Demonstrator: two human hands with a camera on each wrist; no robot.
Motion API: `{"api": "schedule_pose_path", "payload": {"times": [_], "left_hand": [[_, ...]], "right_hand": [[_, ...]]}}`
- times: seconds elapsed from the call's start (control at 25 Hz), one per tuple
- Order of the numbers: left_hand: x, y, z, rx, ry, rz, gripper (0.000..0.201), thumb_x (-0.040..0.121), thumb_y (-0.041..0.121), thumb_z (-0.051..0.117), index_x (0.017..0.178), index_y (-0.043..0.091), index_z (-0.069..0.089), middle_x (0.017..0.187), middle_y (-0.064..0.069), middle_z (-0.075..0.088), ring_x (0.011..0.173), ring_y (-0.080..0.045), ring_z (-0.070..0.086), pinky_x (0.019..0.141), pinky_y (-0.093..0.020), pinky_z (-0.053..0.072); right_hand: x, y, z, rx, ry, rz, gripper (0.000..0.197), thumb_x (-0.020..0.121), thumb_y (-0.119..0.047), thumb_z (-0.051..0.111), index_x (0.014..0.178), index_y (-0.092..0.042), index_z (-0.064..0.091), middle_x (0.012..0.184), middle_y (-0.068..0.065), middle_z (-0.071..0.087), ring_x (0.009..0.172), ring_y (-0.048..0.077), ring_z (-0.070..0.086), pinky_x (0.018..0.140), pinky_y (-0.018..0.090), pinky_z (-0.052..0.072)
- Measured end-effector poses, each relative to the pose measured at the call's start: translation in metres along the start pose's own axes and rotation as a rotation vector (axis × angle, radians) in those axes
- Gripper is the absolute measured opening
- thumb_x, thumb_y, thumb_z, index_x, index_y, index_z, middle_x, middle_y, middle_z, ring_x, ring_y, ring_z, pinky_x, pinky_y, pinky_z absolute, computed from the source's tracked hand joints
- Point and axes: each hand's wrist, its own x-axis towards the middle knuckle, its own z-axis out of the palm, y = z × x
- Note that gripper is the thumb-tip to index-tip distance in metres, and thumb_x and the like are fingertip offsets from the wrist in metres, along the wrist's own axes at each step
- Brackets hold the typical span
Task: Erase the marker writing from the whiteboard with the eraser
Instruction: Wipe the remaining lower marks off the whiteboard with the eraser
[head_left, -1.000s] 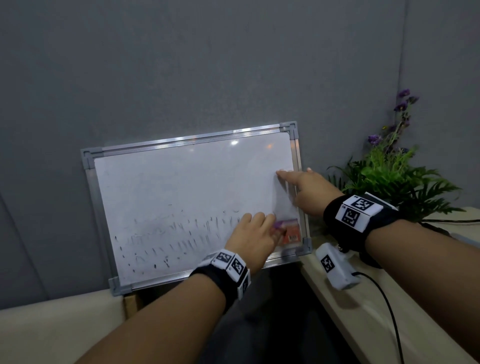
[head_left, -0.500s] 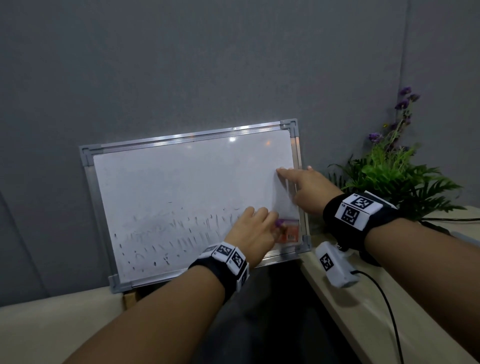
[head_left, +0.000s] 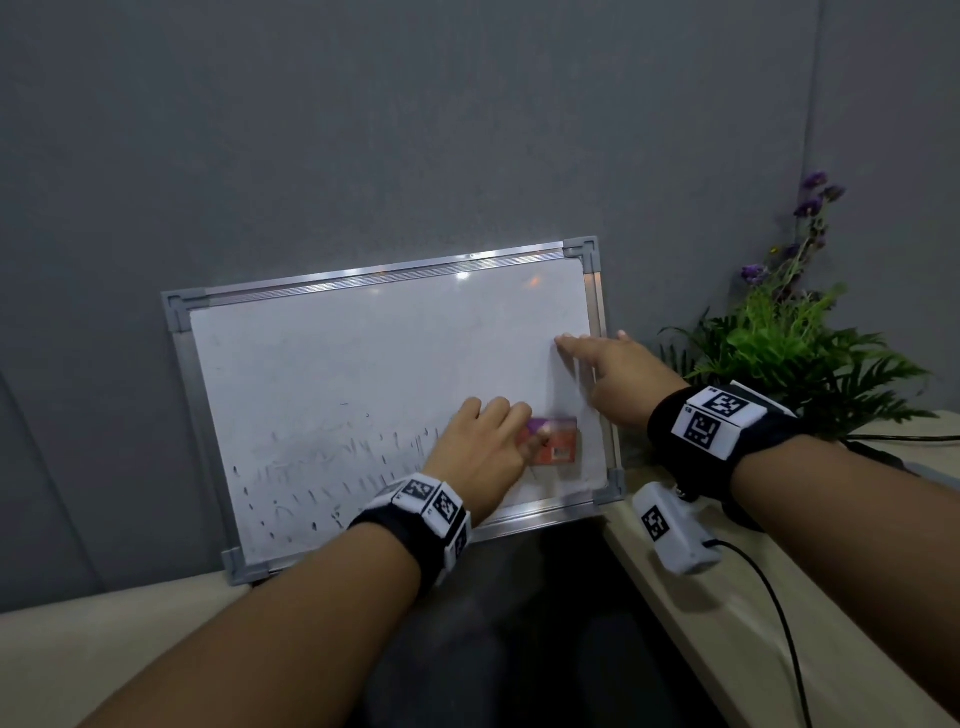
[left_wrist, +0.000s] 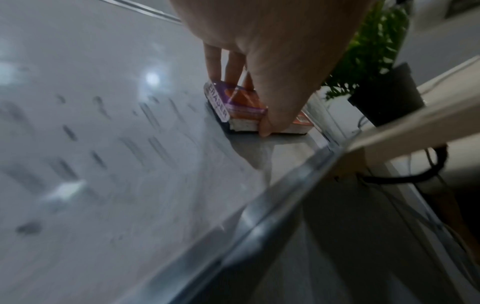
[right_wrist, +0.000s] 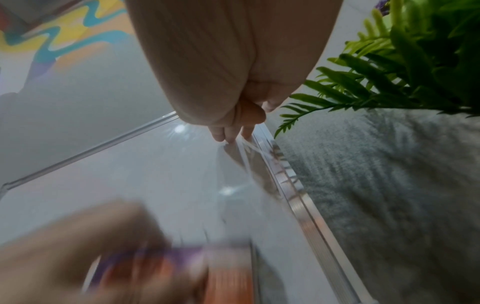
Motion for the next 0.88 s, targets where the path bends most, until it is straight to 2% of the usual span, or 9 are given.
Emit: {"api": "schedule_pose_path", "payload": {"times": [0.08,0.2,0.32,0.4,0.48,0.6,0.72,0.8,0.88], "left_hand": [[-0.013,0.010,0.017,0.016,0.022,0.090,0.051,0.083,0.021,0.037,0.130,0.026,0.056,0.103,-0.005,0.053,0.087,-0.027,0.050,0.070,-0.038,0.039],[-0.019,0.010,0.028,0.034,0.060,0.131,0.044,0.084,0.025,0.049,0.127,0.028,0.059,0.100,-0.005,0.055,0.084,-0.025,0.050,0.069,-0.036,0.040],[-0.007,-0.006,0.016,0.041,0.112,-0.003,0.051,0.082,0.021,0.037,0.129,0.027,0.057,0.099,-0.005,0.051,0.085,-0.026,0.047,0.069,-0.038,0.038],[0.002,-0.017,0.010,0.033,0.133,-0.125,0.054,0.082,0.018,0.040,0.133,0.026,0.053,0.101,-0.006,0.050,0.085,-0.027,0.046,0.070,-0.040,0.037],[0.003,-0.017,0.010,0.001,0.137,-0.169,0.054,0.082,0.017,0.046,0.135,0.025,0.051,0.102,-0.007,0.050,0.086,-0.028,0.046,0.071,-0.040,0.038],[-0.009,0.000,0.020,-0.028,0.121,-0.031,0.050,0.080,0.020,0.048,0.129,0.024,0.057,0.101,-0.007,0.052,0.085,-0.027,0.048,0.070,-0.039,0.039],[-0.021,0.009,0.032,0.001,0.096,0.098,0.047,0.081,0.025,0.060,0.127,0.027,0.060,0.099,-0.005,0.055,0.082,-0.025,0.051,0.067,-0.037,0.041],[-0.021,0.002,0.031,0.012,0.099,0.076,0.050,0.081,0.025,0.061,0.130,0.028,0.057,0.099,-0.006,0.053,0.084,-0.026,0.049,0.068,-0.038,0.039],[-0.018,-0.009,0.025,0.020,0.125,-0.027,0.053,0.081,0.020,0.056,0.133,0.027,0.053,0.101,-0.006,0.050,0.085,-0.027,0.045,0.069,-0.039,0.037]], "right_hand": [[0.004,0.004,0.004,-0.005,-0.003,-0.005,0.074,0.086,0.005,0.042,0.148,-0.032,0.023,0.154,0.000,0.030,0.143,0.031,0.018,0.117,0.050,0.018],[0.007,0.008,0.006,-0.006,-0.004,-0.012,0.075,0.085,0.005,0.040,0.148,-0.033,0.023,0.154,0.001,0.030,0.143,0.030,0.019,0.116,0.050,0.020],[0.007,0.008,0.006,-0.018,0.004,-0.019,0.074,0.085,0.004,0.041,0.147,-0.032,0.025,0.153,0.001,0.031,0.143,0.032,0.020,0.116,0.051,0.019],[0.007,0.007,0.007,-0.009,0.016,-0.005,0.073,0.087,0.003,0.044,0.147,-0.032,0.025,0.154,0.001,0.030,0.143,0.032,0.018,0.116,0.051,0.018],[0.007,0.008,0.009,-0.008,0.016,-0.010,0.073,0.087,0.003,0.045,0.147,-0.032,0.024,0.154,0.001,0.029,0.143,0.032,0.018,0.116,0.051,0.018],[0.009,0.010,0.010,-0.013,0.014,-0.023,0.077,0.083,0.006,0.042,0.147,-0.033,0.024,0.155,0.001,0.027,0.143,0.032,0.019,0.116,0.051,0.019],[0.007,0.008,0.008,-0.018,0.017,-0.018,0.075,0.085,0.006,0.036,0.147,-0.034,0.023,0.156,0.001,0.025,0.144,0.033,0.017,0.117,0.051,0.018],[0.004,0.006,0.007,-0.023,0.019,-0.005,0.074,0.086,0.006,0.035,0.148,-0.033,0.023,0.156,0.001,0.024,0.144,0.034,0.014,0.117,0.048,0.016],[0.002,0.003,0.006,-0.022,0.018,0.005,0.074,0.087,0.008,0.036,0.148,-0.032,0.023,0.156,0.002,0.023,0.144,0.034,0.012,0.118,0.047,0.014]]}}
